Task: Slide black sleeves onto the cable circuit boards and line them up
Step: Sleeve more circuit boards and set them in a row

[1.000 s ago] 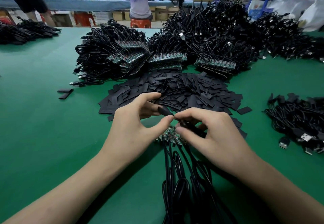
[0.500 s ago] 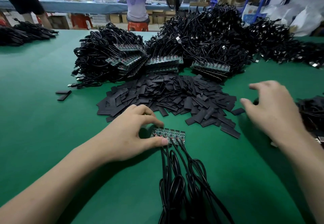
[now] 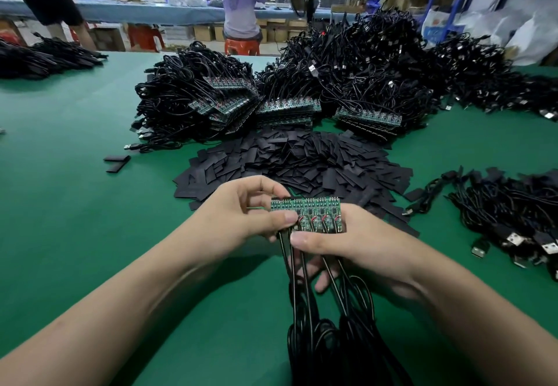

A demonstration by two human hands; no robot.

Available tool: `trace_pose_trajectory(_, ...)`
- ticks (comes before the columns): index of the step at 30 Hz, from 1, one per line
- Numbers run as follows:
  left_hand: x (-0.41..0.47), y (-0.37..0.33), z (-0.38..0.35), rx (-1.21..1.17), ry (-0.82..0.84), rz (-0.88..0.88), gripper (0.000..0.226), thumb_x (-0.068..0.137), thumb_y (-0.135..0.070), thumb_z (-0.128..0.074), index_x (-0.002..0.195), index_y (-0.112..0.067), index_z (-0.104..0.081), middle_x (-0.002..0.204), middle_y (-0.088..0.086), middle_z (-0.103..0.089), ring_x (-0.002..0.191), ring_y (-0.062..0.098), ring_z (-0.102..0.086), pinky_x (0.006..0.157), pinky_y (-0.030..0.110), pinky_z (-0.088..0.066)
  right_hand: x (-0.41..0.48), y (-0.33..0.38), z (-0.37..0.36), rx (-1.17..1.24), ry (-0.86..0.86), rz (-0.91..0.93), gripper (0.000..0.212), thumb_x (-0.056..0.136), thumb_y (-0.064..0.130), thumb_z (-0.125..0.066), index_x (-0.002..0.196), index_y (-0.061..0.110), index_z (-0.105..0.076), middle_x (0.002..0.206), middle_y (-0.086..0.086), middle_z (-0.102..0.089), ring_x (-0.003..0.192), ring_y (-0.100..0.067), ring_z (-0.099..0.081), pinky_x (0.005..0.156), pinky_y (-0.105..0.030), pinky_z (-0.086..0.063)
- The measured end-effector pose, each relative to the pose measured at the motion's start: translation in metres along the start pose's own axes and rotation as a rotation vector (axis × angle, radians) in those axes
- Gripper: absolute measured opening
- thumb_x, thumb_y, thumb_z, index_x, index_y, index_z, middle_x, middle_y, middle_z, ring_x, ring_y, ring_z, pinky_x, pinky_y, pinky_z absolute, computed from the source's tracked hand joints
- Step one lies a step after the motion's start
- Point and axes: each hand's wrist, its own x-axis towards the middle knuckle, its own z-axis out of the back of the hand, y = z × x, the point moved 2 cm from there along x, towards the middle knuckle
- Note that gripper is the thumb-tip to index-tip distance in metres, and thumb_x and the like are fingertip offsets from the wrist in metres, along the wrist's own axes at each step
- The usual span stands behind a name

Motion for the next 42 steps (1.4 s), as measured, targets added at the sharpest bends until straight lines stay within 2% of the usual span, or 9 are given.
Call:
trace_pose_trajectory(4,-0.003,0.006,-0.005,-0.138,0.000,0.101,0.025,0.076,-0.037,-0.087,0.090,-0.022,-0.072,0.083,0.005,-0.067,0.060,0.015,-0.058,0.056,0.024,-0.052,0.000,-0.003,-0.003,0.087,0.000,-0.030,0.008,0.090,0.020,-0.075,0.093,0.025,-0.081,0.085,-0.005,-0.075,0.073,-0.017,-0.071,0.052,-0.023,-0.056)
trace_pose_trajectory(6,-0.005,0.007,-0.006,-0.130,0.085,0.163,0.051,0.071,-0.057,-0.086,0.097,-0.016,-0.069,0.087,0.006,-0.071,0.066,0.016,-0.064,0.056,0.025,-0.053,0.000,-0.003,0.002,0.145,-0.011,-0.047,0.005,0.086,0.021,-0.076,0.088,0.023,-0.080,0.081,-0.006,-0.074,0.070,-0.017,-0.070,0.051,-0.023,-0.056)
trace_pose_trajectory(9,-0.010,0.007,-0.005,-0.035,0.422,0.223,0.082,0.066,-0.064,-0.084,0.114,-0.001,-0.065,0.102,0.007,-0.075,0.088,0.018,-0.072,0.074,0.029,-0.061,0.001,-0.003,0.008,0.288,-0.047,-0.006,0.013,0.083,0.018,-0.078,0.095,0.011,-0.078,0.081,-0.011,-0.074,0.064,-0.016,-0.070,0.049,-0.022,-0.055)
trace_pose_trajectory(14,-0.029,0.011,-0.024,-0.079,0.926,0.367,0.044,0.082,-0.037,-0.079,0.118,-0.016,-0.066,0.105,0.000,-0.071,0.094,0.009,-0.070,0.096,0.030,-0.056,0.004,-0.010,0.007,0.326,-0.177,-0.004,0.017,0.086,0.013,-0.071,0.101,0.006,-0.074,0.073,-0.004,-0.072,0.058,-0.011,-0.069,0.048,-0.022,-0.056)
trace_pose_trajectory(20,-0.037,-0.004,-0.023,0.397,0.712,0.289,0.127,0.035,-0.092,-0.072,0.111,0.010,-0.064,0.110,0.039,-0.064,0.104,0.062,-0.059,0.096,0.078,-0.039,0.006,-0.015,0.006,0.280,-0.152,-0.017,0.020,0.076,0.020,-0.076,0.093,0.010,-0.078,0.079,-0.011,-0.075,0.063,-0.016,-0.072,0.051,-0.024,-0.057)
trace_pose_trajectory(25,-0.041,-0.006,-0.027,0.169,0.664,0.284,0.127,0.040,-0.082,-0.084,0.101,0.025,-0.055,0.094,0.052,-0.053,0.080,0.049,-0.058,0.084,0.062,-0.044,0.006,-0.016,0.005,0.342,-0.072,-0.069,0.043,0.078,0.013,-0.077,0.111,-0.011,-0.064,0.072,-0.010,-0.072,0.053,-0.012,-0.068,0.046,-0.022,-0.054)
trace_pose_trajectory(28,-0.030,-0.002,-0.020,-0.202,0.761,0.286,0.078,0.070,-0.052,-0.088,0.107,0.011,-0.062,0.091,0.024,-0.068,0.074,0.025,-0.067,0.074,0.038,-0.056,0.005,-0.010,0.005,0.400,-0.069,-0.056,0.016,0.092,0.006,-0.071,0.102,-0.005,-0.068,0.070,-0.006,-0.071,0.052,-0.011,-0.067,0.046,-0.021,-0.054)
trace_pose_trajectory(31,-0.021,-0.002,-0.015,-0.280,0.782,0.283,0.038,0.090,-0.029,-0.075,0.116,-0.003,-0.067,0.101,0.011,-0.076,0.078,0.014,-0.076,0.072,0.024,-0.062,0.008,-0.011,0.009,0.369,-0.199,-0.095,0.051,0.094,0.018,-0.071,0.128,-0.014,-0.050,0.077,-0.013,-0.073,0.055,-0.017,-0.068,0.046,-0.027,-0.056)
trace_pose_trajectory(42,-0.005,0.004,0.001,0.027,0.239,-0.006,0.033,0.101,-0.042,-0.059,0.082,-0.022,-0.077,0.074,0.002,-0.072,0.059,0.016,-0.062,0.060,0.026,-0.047,0.008,-0.011,0.019,0.119,-0.334,-0.028,0.032,0.101,0.032,-0.063,0.090,0.002,-0.065,0.058,-0.001,-0.064,0.038,-0.010,-0.050,0.038,-0.021,-0.041)
